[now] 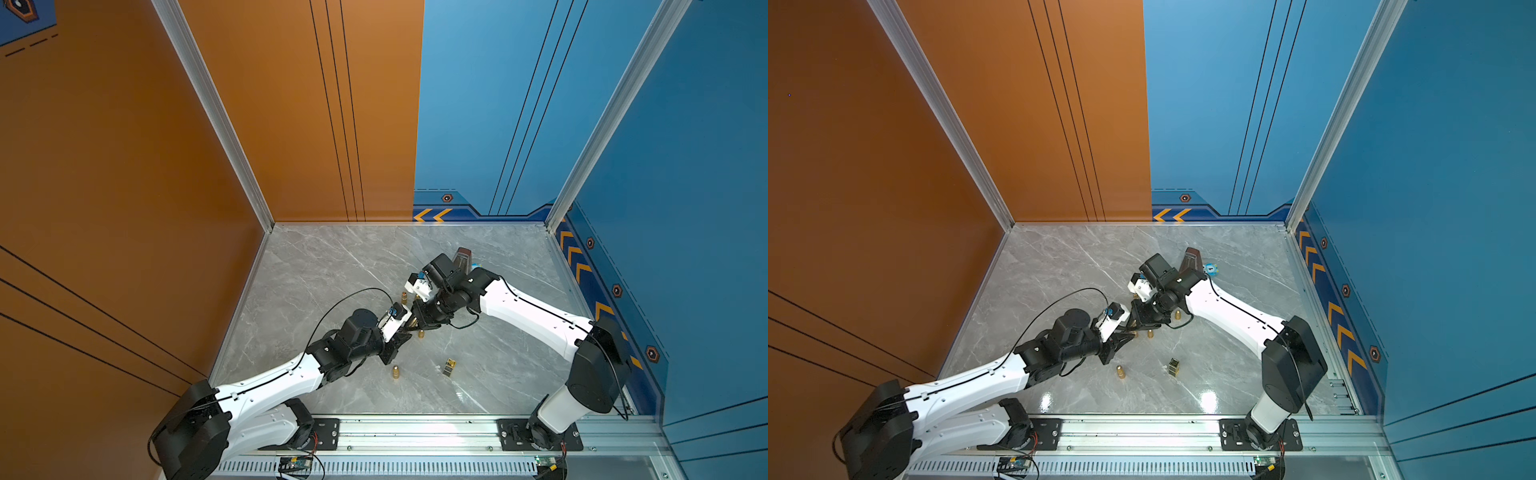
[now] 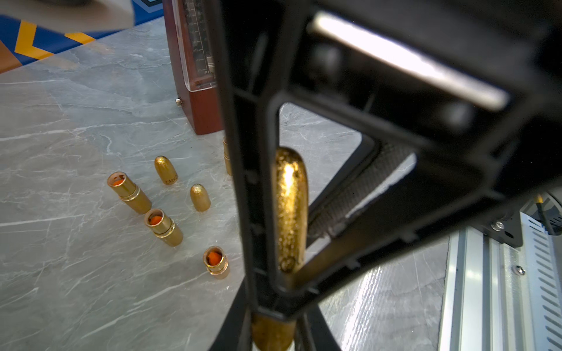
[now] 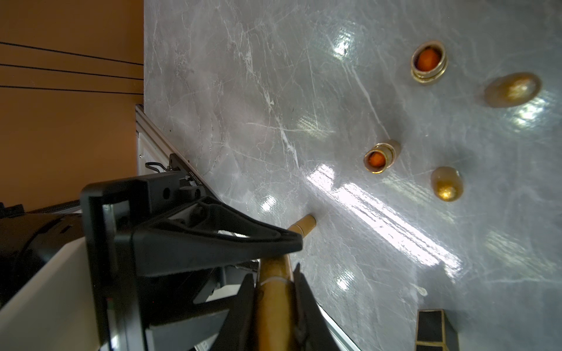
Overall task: Open the lipstick cap
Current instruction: Open the cover of the lipstick.
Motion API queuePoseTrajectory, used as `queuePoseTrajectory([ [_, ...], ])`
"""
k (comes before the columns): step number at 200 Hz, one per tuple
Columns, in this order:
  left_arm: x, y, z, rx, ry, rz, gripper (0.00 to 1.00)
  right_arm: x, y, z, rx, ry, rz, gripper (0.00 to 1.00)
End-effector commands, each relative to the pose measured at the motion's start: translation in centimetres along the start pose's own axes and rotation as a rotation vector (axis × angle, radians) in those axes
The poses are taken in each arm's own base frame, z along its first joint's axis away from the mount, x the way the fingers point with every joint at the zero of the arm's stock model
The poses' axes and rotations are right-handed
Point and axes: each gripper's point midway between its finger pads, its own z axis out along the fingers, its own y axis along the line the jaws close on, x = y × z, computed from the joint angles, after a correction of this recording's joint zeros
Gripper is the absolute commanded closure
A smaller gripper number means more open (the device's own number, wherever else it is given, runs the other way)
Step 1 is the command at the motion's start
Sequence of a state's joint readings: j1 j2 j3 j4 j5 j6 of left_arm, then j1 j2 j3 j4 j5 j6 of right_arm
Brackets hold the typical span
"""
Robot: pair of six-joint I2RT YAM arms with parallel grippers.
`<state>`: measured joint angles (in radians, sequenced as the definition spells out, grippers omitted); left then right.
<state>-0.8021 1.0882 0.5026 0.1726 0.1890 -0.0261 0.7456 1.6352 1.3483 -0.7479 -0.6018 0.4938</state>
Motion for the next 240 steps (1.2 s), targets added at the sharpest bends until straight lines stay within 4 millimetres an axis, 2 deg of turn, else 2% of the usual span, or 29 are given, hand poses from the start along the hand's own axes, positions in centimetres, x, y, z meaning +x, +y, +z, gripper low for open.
queuePoseTrajectory([
  [1, -1.1, 0.5, -0.5, -0.042, -0.041, -0.012, 1.00, 0.0, 0.5, -0.7, -0.007, -0.024, -0.019, 0.79],
  [54, -0.9, 0.9, -0.6, -0.065, -0.039, -0.016, 1.00, -0.4, 0.2, -1.1, 0.022, -0.055, -0.032, 0.70],
  [73, -0.8, 0.9, -0.6, -0.063, -0.039, -0.019, 1.00, -0.6, 0.1, -1.4, 0.037, -0.071, -0.034, 0.63],
  [100, -0.9, 0.9, -0.8, -0.064, -0.041, -0.020, 1.00, -0.6, -0.2, -1.8, 0.058, -0.086, -0.037, 0.62],
  [174, -0.7, 0.7, -0.8, -0.052, -0.026, -0.021, 1.00, -0.8, -0.1, -1.5, 0.061, -0.079, -0.057, 0.69],
  [192, -0.7, 0.7, -0.8, -0.050, -0.025, -0.022, 1.00, -0.8, -0.1, -1.6, 0.062, -0.084, -0.069, 0.77],
  [240, -0.5, 0.5, -0.8, -0.041, -0.004, -0.021, 1.00, -1.3, 0.4, -2.1, 0.057, -0.102, -0.092, 0.72],
])
